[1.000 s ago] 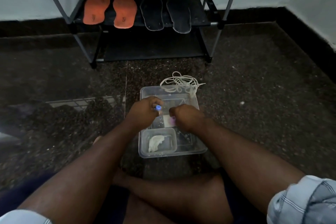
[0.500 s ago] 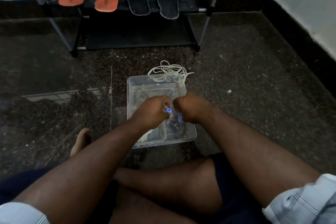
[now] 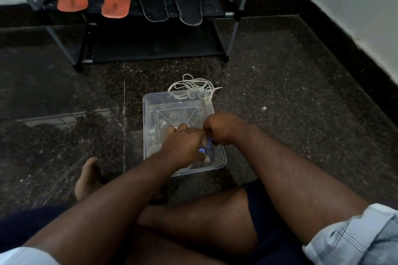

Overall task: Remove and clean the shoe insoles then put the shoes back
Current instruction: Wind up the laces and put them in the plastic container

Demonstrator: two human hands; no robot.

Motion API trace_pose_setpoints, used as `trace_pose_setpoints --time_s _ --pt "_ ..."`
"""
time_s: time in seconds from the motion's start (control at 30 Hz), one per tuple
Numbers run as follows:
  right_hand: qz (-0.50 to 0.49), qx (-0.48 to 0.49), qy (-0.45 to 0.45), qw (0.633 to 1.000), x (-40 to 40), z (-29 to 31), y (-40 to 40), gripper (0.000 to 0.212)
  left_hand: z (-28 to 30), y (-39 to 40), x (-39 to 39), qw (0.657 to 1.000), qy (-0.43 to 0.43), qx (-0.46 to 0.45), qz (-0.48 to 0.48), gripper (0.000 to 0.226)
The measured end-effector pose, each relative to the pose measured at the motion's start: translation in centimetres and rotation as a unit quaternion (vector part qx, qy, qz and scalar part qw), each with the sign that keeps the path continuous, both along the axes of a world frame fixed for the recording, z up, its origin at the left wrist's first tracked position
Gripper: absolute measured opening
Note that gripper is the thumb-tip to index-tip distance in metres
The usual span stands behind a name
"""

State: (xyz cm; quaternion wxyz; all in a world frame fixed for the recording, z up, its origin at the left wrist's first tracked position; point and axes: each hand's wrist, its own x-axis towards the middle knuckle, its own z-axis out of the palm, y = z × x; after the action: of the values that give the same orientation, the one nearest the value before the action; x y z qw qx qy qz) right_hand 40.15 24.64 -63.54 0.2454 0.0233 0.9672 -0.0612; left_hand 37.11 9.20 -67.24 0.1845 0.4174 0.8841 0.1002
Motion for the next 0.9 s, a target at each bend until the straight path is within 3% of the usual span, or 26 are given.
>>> trace_pose_setpoints --time_s 0.1,0.2,0.27,0.43,0.6,0.7,0.8,0.9 --pt "0.011 0.003 -0.021 1.0 0.0 -0.1 -0.1 0.029 0.3 -0.8 -1.9 0.993 -0.015 0.084 0.076 0.016" --pt "0.016 -0.015 -0.032 0.999 0.0 -0.1 0.1 0.025 0.0 -1.4 -3.0 0.991 0.014 0.056 0.124 0.024" --pt "-0.01 -0.036 0.003 0.999 -0.2 0.1 0.7 0.023 -0.4 -1.3 -3.3 0.991 -0.003 0.036 0.129 0.029" --pt "-0.095 -0.073 0.084 0.989 -0.5 0.3 2.4 0.022 -0.6 -0.6 -3.6 0.99 -0.036 0.044 0.13 0.008" --pt "-0.127 -0.089 0.122 0.98 -0.7 0.0 3.0 0.025 -0.6 0.1 -2.8 0.989 -0.098 0.059 0.09 0.015" --pt "-0.153 -0.097 0.147 0.972 -0.9 -0.3 3.5 0.021 -0.3 -0.1 -3.8 0.977 -0.118 0.108 0.14 0.008" --pt "-0.185 -0.095 0.183 0.961 -1.3 -0.8 3.9 0.018 0.0 -0.9 -5.9 0.962 -0.108 0.142 0.206 0.02" --pt "-0.227 -0.1 0.204 0.947 -2.0 -1.3 4.2 0.02 -0.2 -1.8 -7.3 0.951 -0.105 0.146 0.252 0.016"
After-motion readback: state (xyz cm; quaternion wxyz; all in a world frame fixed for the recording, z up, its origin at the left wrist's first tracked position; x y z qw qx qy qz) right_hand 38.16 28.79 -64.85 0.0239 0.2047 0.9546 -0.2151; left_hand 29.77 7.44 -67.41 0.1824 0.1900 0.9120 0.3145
